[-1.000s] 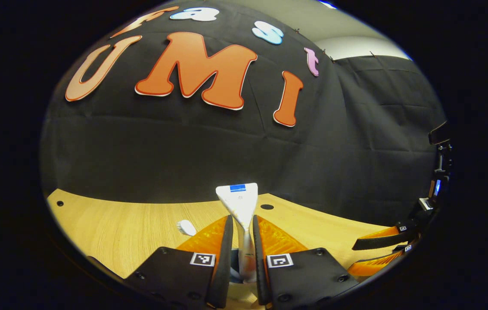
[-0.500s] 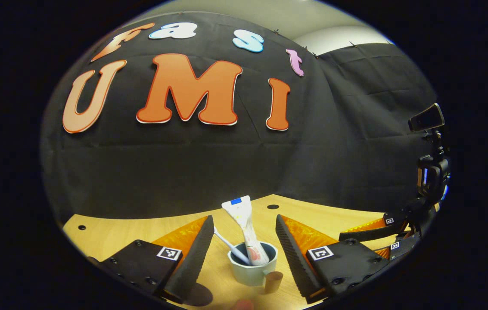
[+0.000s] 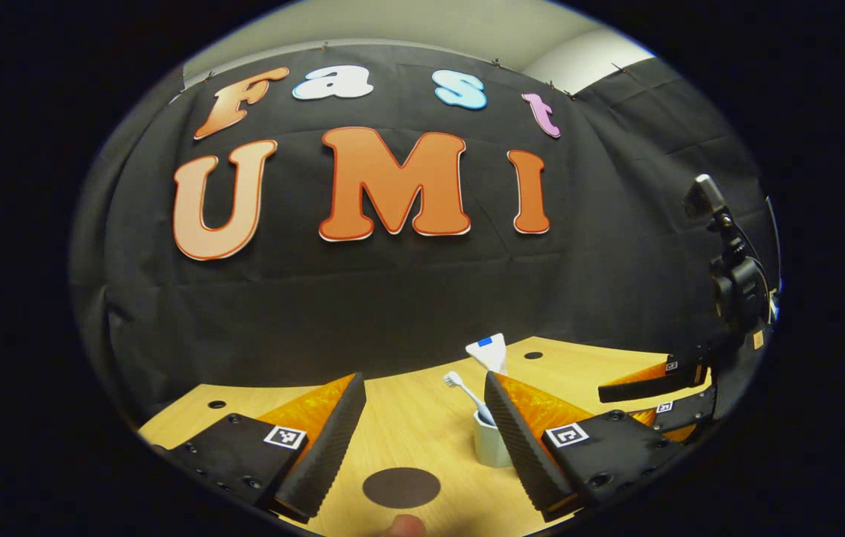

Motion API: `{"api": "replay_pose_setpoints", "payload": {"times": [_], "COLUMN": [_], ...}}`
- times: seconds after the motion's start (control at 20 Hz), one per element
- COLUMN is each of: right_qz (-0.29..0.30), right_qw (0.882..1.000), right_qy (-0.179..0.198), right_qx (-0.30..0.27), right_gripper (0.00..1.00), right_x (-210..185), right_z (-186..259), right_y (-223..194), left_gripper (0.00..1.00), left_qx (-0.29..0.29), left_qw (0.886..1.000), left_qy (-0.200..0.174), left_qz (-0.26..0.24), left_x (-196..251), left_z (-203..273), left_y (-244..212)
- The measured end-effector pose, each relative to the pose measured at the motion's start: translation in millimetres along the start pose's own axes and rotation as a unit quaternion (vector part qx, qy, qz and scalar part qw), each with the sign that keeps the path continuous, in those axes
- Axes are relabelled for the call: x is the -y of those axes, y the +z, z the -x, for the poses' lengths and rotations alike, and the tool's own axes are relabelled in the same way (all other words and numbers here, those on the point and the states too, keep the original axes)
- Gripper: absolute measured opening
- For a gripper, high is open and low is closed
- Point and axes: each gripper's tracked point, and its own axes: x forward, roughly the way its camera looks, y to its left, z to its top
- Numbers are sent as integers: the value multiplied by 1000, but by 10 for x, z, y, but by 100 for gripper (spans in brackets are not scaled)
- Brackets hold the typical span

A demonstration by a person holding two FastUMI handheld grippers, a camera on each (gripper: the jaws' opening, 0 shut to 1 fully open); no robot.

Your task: Put the toothbrush and toothpaste on the desktop into the cup, then pick up the cup and place it on the coaster on the desktop.

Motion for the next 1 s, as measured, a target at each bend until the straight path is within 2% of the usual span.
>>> {"api": "replay_pose_setpoints", "payload": {"times": [0.15,0.3,0.45,0.65,0.85,1.0], "right_qz": [-18,-37,-34,-59,-80,-95], "right_qw": [999,997,995,986,976,971], "right_qy": [10,20,2,-14,-26,-45], "right_qx": [-30,-70,-89,-155,-202,-213], "right_gripper": [68,68,68,68,69,68], "right_x": [-103,-233,-211,-210,-285,-333], "right_z": [-58,-131,-237,-426,-489,-564], "right_y": [-25,-47,-24,-139,-123,-14], "left_gripper": [97,100,99,100,100,100], "left_qx": [-3,-15,-13,-8,-8,-8], "left_qw": [1000,998,997,995,995,994], "left_qy": [21,52,67,96,100,101], "left_qz": [17,31,26,9,24,37], "left_x": [-150,-365,-589,-865,-963,-1048], "left_z": [162,278,286,430,485,489], "left_y": [-109,-299,-424,-521,-649,-726]}}
